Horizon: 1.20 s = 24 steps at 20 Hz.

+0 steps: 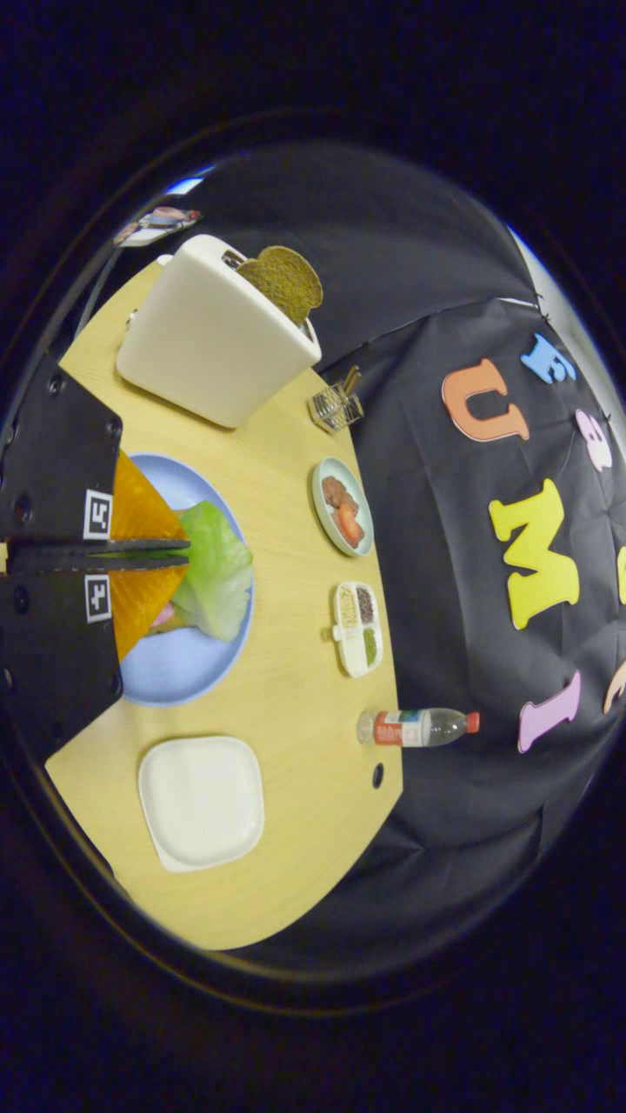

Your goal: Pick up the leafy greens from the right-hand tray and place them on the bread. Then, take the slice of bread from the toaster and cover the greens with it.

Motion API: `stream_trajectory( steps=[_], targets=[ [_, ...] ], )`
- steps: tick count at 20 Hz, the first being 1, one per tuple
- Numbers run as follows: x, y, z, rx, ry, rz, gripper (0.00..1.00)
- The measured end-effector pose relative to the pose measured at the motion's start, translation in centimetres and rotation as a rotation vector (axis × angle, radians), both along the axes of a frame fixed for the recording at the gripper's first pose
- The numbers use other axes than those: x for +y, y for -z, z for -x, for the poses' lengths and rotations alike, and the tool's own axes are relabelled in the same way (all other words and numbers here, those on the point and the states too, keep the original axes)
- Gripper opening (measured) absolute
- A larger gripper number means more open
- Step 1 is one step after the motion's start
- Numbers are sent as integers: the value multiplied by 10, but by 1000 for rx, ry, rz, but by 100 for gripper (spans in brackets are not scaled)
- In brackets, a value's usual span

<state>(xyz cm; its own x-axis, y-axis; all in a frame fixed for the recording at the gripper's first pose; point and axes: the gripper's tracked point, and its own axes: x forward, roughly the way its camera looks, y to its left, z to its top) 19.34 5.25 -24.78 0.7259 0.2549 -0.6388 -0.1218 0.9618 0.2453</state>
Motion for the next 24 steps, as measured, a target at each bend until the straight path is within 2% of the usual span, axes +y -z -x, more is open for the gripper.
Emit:
stream_trajectory(
  steps=[2, 4, 5, 7, 12, 16, 20, 21, 24],
  targets=[
    [3, 9, 1, 11, -3, 34, 1],
    [6, 12, 3, 9, -11, 58, 8],
    [5, 13, 3, 8, -8, 71, 15],
    [10, 15, 3, 3, -19, 71, 20],
    [19, 13, 7, -14, -47, 69, 51],
    [30, 9, 9, -30, -87, 76, 88],
    [46, -10, 17, -69, -138, 56, 92],
    [45, -13, 18, -80, -139, 65, 95],
    [41, -17, 17, -82, -126, 67, 95]
  ],
)
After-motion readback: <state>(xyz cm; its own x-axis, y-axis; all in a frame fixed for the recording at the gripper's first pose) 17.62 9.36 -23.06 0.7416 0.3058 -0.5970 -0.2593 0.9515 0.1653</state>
